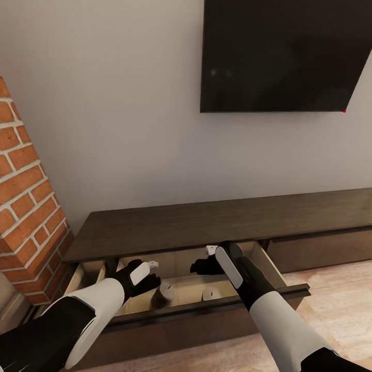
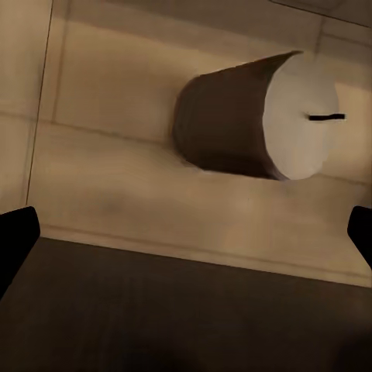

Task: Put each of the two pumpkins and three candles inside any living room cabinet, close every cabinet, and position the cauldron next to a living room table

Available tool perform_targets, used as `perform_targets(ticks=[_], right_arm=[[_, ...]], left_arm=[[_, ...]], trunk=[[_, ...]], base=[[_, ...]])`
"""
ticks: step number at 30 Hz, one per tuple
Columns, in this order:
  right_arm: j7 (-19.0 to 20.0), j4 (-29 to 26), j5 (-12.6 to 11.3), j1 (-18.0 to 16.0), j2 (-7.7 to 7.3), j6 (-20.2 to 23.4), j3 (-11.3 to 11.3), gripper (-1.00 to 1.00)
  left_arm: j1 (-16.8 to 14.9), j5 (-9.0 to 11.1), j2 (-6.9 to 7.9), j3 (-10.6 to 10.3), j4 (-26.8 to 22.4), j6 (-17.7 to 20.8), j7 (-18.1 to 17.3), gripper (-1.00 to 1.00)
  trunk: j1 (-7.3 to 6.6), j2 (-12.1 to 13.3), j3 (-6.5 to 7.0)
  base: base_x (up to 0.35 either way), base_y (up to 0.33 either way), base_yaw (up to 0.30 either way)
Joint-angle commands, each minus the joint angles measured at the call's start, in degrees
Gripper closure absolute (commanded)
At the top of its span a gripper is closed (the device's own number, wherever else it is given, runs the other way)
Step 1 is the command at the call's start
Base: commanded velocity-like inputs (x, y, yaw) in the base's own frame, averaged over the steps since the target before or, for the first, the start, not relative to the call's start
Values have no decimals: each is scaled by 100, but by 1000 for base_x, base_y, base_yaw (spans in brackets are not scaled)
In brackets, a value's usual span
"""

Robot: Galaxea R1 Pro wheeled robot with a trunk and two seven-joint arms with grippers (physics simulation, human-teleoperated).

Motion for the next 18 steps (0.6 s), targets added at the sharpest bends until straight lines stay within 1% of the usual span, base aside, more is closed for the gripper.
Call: perform_targets(ticks=[1,4,18], right_arm=[[-60,-4,-60,-4,-2,11,10,-100],[-60,-4,-60,-6,-2,11,10,-100],[-60,4,-60,-1,-2,11,10,-100]], left_arm=[[-1,58,2,-48,-12,21,38,-100],[-1,53,2,-48,-12,21,38,-100],[-1,72,14,-46,-12,15,44,-100]], trunk=[[-1,-2,-6],[-1,-2,-6],[-37,16,305]], base=[[0,0,0],[0,0,0],[0,0,0]])
